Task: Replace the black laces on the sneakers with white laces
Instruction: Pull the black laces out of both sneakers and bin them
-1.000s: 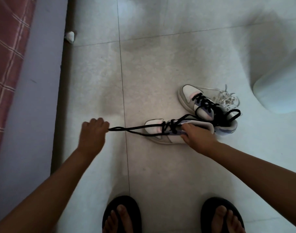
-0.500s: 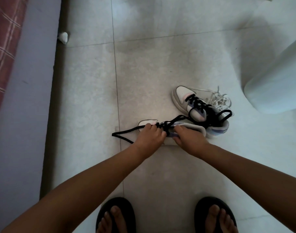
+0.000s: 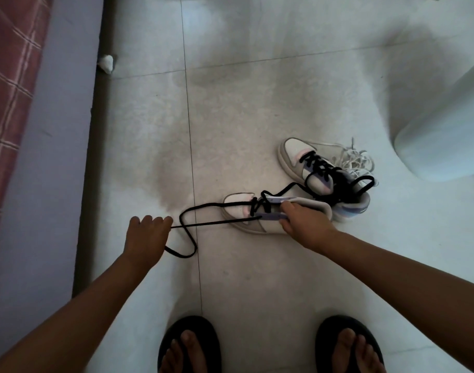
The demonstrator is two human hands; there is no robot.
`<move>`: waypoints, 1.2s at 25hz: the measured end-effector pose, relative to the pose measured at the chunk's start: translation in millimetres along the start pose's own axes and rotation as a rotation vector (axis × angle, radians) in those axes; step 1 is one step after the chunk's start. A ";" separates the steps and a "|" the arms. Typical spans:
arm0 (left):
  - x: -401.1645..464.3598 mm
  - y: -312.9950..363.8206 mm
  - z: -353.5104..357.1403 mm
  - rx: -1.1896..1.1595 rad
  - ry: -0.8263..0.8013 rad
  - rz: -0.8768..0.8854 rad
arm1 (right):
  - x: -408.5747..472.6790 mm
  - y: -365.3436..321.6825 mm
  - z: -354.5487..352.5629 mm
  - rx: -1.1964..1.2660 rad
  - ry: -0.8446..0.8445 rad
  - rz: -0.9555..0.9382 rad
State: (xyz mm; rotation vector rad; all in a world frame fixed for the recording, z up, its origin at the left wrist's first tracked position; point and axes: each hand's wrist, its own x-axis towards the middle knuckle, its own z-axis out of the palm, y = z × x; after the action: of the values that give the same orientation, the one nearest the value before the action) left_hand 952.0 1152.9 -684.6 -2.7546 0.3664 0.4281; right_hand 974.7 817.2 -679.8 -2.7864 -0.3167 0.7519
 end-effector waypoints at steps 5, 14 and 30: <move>25.2 28.5 -13.9 -0.073 -0.104 -0.111 | -1.2 -8.1 3.7 0.049 0.013 0.055; 23.7 -14.1 -13.6 -0.317 -0.229 -0.259 | -16.5 -19.4 3.5 0.355 0.018 0.240; 25.1 101.3 -50.8 -0.538 -0.199 0.007 | 10.0 -15.7 10.7 0.057 0.019 0.064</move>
State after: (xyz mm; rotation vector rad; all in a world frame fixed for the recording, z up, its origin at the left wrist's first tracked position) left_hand 957.6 1037.3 -675.4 -3.1791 0.2356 0.9099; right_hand 975.4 836.6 -689.0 -2.7593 -0.2007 0.7365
